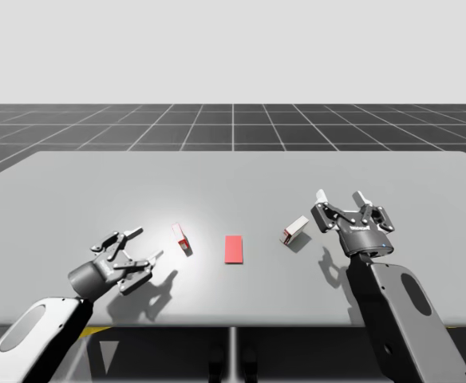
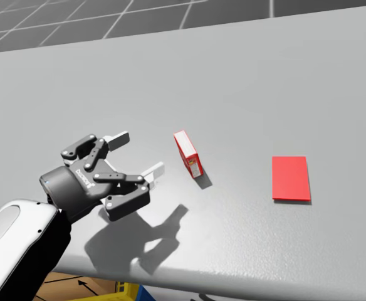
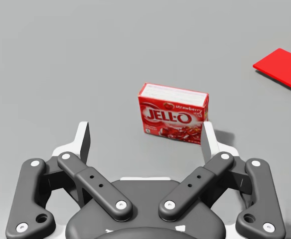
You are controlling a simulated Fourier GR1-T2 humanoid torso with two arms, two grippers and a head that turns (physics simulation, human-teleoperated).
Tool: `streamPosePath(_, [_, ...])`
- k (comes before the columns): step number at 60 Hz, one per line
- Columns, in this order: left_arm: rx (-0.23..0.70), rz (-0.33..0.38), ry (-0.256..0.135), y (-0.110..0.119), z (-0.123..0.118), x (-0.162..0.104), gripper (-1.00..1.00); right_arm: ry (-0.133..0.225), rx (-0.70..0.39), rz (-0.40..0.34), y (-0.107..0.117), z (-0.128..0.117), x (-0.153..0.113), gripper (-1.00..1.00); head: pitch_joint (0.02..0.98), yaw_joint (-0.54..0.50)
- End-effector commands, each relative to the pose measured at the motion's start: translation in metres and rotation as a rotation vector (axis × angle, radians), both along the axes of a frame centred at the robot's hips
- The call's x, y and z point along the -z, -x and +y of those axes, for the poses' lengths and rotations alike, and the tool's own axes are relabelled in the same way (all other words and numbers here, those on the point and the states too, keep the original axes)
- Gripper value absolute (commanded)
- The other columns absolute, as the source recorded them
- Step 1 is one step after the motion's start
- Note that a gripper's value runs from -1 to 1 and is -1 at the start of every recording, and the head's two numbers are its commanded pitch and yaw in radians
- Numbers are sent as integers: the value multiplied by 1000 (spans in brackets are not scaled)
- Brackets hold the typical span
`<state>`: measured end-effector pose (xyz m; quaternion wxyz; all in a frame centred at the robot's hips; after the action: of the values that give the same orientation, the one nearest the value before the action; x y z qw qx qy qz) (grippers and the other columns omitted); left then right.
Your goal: Look at the card. If it is red, pick the object on the left. If it is green, pick the object on the right.
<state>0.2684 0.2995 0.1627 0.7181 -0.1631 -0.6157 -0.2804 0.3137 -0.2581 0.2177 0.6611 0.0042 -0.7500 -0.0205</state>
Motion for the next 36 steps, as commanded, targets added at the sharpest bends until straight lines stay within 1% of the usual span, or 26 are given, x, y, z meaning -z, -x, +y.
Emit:
streamPosePath(1, [40, 33, -15, 0, 2, 26, -1000, 2, -1, -1, 0, 0, 0, -1000, 827, 291])
streamPosePath(4, [44, 36, -25, -3, -1, 32, -1000, 4, -2, -1, 0, 0, 0, -1000, 827, 291])
streamPosePath(10, [53, 34, -24, -9, -7, 38, -1000, 6, -2, -1, 0, 1, 1, -1000, 826, 292])
streamPosePath(12, [58, 38, -17, -12, -10, 39, -1000, 7, -2, -1, 0, 1, 1, -1000, 826, 291])
streamPosePath(24, [71, 43, -15, -24, -26, 39, -1000, 9, -4, -5, 0, 0, 0, -1000, 826, 286])
streamPosePath(36, [76, 52, -6, -35, -36, 40, -1000, 17, -1, -10, 0, 0, 0, -1000, 829, 281])
